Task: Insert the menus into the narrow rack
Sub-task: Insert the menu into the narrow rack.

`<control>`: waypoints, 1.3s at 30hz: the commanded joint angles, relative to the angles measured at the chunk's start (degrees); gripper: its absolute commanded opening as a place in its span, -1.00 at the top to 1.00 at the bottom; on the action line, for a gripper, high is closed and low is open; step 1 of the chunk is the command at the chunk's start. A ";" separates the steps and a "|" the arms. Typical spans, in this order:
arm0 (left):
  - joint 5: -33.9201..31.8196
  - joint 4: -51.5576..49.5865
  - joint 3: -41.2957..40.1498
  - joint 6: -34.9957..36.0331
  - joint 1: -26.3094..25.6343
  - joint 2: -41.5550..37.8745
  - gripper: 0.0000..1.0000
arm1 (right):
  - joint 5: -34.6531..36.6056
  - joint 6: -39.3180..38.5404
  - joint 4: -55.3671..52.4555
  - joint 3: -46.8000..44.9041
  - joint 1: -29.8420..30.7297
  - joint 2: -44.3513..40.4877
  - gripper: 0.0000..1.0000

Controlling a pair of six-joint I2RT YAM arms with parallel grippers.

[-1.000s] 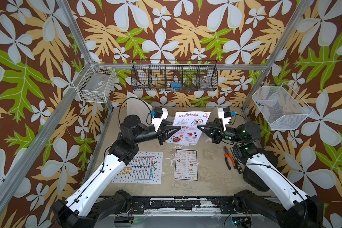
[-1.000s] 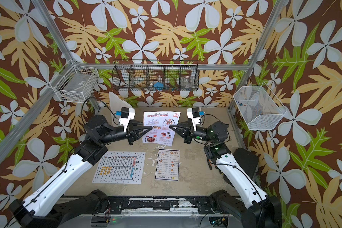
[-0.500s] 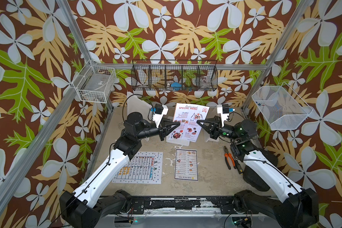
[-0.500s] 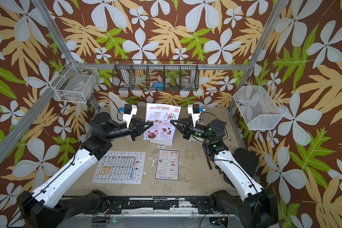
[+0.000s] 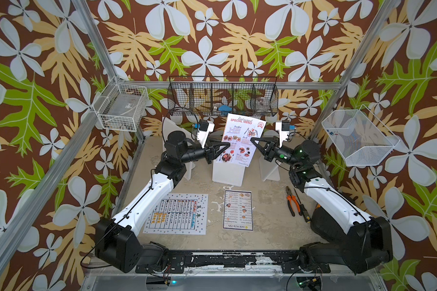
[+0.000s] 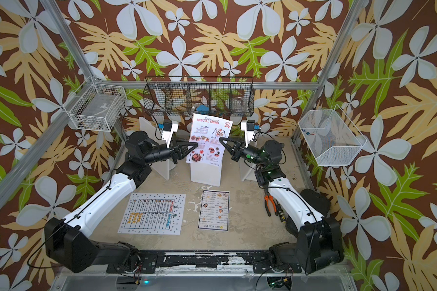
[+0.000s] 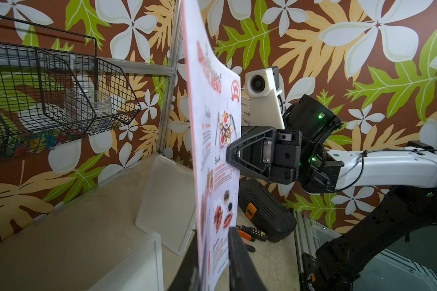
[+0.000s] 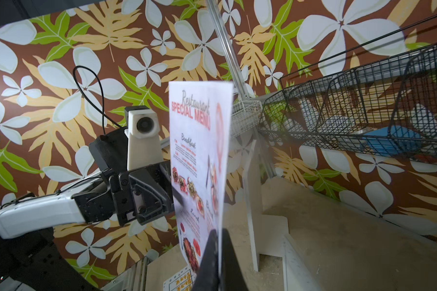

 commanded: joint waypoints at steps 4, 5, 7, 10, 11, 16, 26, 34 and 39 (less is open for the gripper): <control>1.88 2.63 3.10 -1.19 2.27 5.35 0.60 | 1.49 5.15 8.61 4.43 -0.06 6.89 1.00; 1.80 2.71 3.44 -1.47 2.74 6.22 0.60 | 2.00 5.25 8.96 5.12 -0.08 8.10 1.00; 1.94 3.36 4.07 -2.14 3.85 7.84 0.58 | 2.64 5.74 9.83 6.25 -0.06 10.30 1.00; 2.41 4.37 5.11 -3.20 5.16 10.33 0.57 | 3.01 7.62 12.48 7.75 -0.06 13.52 1.00; 2.72 4.89 5.32 -3.68 5.53 11.23 0.55 | 3.26 8.16 13.26 8.10 -0.02 14.49 1.00; 2.99 5.60 7.03 -4.67 6.55 14.98 0.49 | 5.11 8.79 16.16 9.13 0.55 17.99 1.00; 0.46 3.19 9.02 -3.44 7.52 18.32 0.48 | 11.00 5.74 19.67 10.19 2.21 23.86 1.00; 0.34 2.85 9.71 -3.35 7.98 18.93 0.48 | 12.99 3.95 21.17 11.95 2.09 27.61 1.00; 0.66 2.64 10.15 -3.48 8.01 19.50 0.48 | 13.39 5.25 22.39 14.72 2.21 30.08 1.00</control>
